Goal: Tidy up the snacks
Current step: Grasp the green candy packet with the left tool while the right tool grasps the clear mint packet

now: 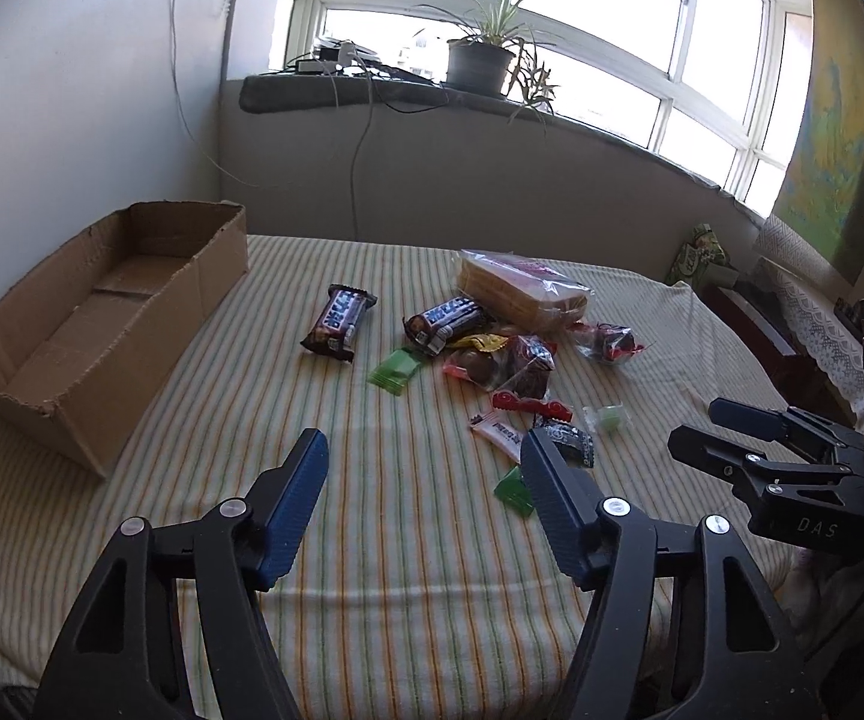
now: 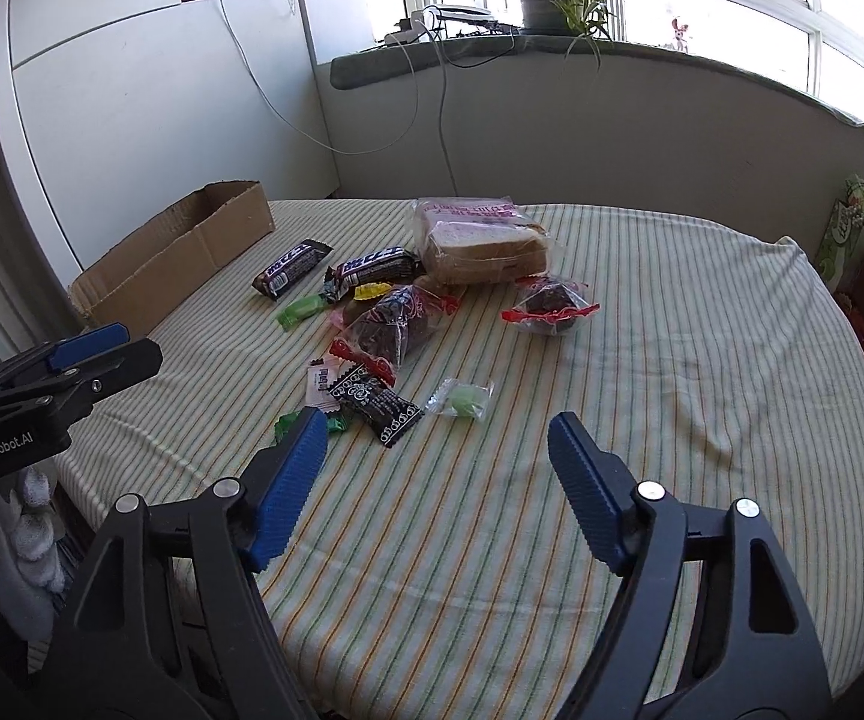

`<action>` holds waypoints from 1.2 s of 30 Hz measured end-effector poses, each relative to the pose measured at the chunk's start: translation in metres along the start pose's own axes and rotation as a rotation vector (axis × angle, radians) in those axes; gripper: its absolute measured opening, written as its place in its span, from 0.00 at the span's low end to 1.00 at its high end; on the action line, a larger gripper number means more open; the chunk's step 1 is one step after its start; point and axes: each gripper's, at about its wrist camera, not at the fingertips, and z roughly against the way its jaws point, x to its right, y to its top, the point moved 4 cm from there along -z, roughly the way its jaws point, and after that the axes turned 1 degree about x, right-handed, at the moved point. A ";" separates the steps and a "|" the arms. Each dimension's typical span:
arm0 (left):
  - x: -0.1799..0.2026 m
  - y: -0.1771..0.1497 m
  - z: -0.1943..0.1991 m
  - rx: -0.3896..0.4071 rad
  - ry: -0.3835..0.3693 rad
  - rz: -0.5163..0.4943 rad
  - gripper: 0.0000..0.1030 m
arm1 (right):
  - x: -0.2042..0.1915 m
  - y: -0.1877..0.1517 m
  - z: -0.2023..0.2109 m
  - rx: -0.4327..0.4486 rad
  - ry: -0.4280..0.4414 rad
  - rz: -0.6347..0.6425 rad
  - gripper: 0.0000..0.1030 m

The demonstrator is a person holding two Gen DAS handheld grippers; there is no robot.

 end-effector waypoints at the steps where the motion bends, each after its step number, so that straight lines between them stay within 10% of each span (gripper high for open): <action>1: 0.002 -0.001 -0.002 -0.009 -0.010 -0.004 0.58 | -0.001 0.000 -0.004 -0.013 0.013 0.007 0.69; 14: 0.045 -0.019 -0.044 -0.162 -0.177 -0.127 0.42 | 0.016 0.008 -0.056 -0.160 0.071 0.101 0.53; 32: 0.055 -0.028 -0.077 -0.226 -0.153 -0.264 0.30 | 0.014 0.003 -0.089 -0.240 0.123 0.146 0.52; 36: 0.053 -0.029 -0.076 -0.218 -0.142 -0.269 0.24 | 0.013 0.002 -0.090 -0.241 0.108 0.159 0.40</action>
